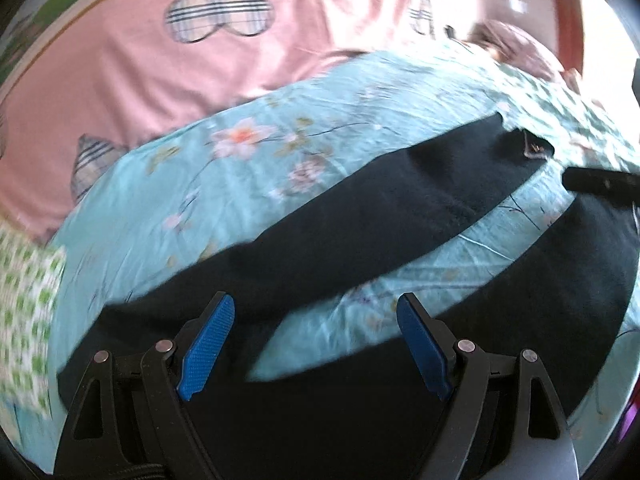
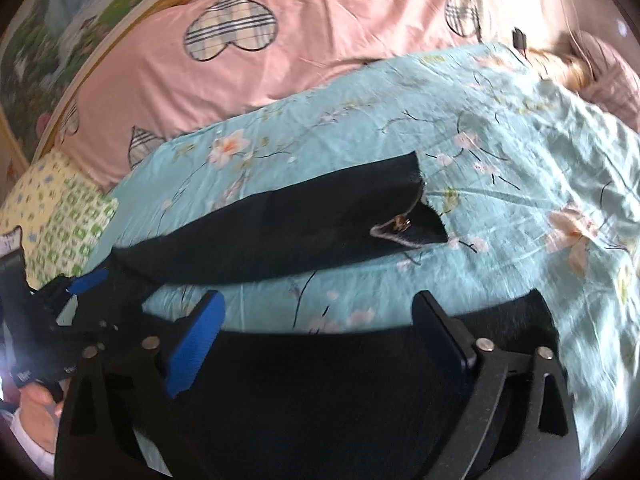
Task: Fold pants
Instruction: 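Grasp the hem of one black pant leg with the right gripper while the left gripper grasps the other hem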
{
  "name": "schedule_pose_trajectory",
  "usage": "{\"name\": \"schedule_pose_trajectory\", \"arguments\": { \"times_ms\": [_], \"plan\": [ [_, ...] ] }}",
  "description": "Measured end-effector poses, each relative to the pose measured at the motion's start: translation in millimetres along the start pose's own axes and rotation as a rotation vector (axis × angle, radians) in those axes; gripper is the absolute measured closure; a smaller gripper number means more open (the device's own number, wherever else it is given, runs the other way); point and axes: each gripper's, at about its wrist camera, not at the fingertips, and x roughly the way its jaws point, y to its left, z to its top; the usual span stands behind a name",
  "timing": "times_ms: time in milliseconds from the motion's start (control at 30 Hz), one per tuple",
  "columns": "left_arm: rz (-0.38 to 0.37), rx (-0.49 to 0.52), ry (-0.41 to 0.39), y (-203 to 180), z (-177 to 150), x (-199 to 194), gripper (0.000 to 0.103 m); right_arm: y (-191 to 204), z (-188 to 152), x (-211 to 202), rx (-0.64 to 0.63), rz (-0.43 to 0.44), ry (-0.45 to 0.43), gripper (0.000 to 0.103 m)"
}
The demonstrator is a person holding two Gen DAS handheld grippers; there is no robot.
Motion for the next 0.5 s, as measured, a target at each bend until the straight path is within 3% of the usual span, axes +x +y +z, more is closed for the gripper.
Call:
{"name": "schedule_pose_trajectory", "arguments": {
  "times_ms": [233, 400, 433, 500],
  "plan": [
    [-0.087, 0.174, 0.026, -14.9, 18.8, 35.9, 0.019, -20.3, 13.1, 22.1, 0.113, -0.009, 0.038, 0.019],
    [-0.100, 0.302, 0.080, -22.0, 22.2, 66.3, 0.019, -32.5, 25.4, 34.6, 0.184, -0.021, 0.044, 0.027],
    [-0.104, 0.313, 0.083, -22.8, 22.4, 70.0, 0.018, -34.7, 28.1, 37.2, 0.197, -0.020, 0.044, 0.032],
    [-0.122, 0.322, 0.079, -22.1, 23.5, 74.3, 0.021, -38.5, 34.4, 42.6, 0.222, -0.032, 0.046, 0.051]
  ]
}}
